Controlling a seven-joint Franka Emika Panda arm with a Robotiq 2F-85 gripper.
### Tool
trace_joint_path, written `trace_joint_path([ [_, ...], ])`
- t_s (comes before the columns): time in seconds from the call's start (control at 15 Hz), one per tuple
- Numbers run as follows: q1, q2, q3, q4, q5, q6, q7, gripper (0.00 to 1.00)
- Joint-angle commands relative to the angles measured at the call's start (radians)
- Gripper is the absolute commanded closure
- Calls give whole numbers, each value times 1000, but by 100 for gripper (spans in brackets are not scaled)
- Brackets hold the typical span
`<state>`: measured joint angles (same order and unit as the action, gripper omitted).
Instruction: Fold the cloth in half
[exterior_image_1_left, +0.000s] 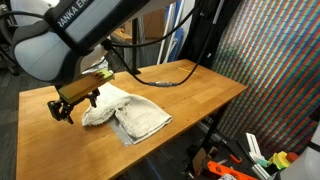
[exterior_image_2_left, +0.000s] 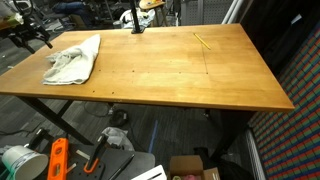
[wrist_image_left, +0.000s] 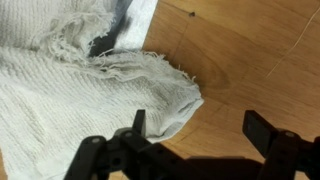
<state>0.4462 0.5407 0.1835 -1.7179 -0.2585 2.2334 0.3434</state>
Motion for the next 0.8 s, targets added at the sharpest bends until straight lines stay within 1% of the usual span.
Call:
trace_joint_path([
  [0.0, 19, 48, -12, 71, 11, -41, -11, 0],
  [0.2, 20, 65, -13, 80, 13, -40, -11, 0],
  [0.27, 20, 70, -13, 83, 14, -41, -16, 25],
  [0.33, 21, 75, -14, 86, 12, -42, -16, 27],
  [0.4, 22, 79, -14, 87, 11, -40, -17, 34],
  [0.47, 22, 83, -14, 86, 11, -36, -18, 44],
  [0.6, 25, 93, -15, 88, 8, -32, -21, 60],
  [0.67, 25, 99, -14, 89, 9, -32, -24, 16],
  [0.73, 26, 104, -15, 90, 11, -30, -21, 30],
])
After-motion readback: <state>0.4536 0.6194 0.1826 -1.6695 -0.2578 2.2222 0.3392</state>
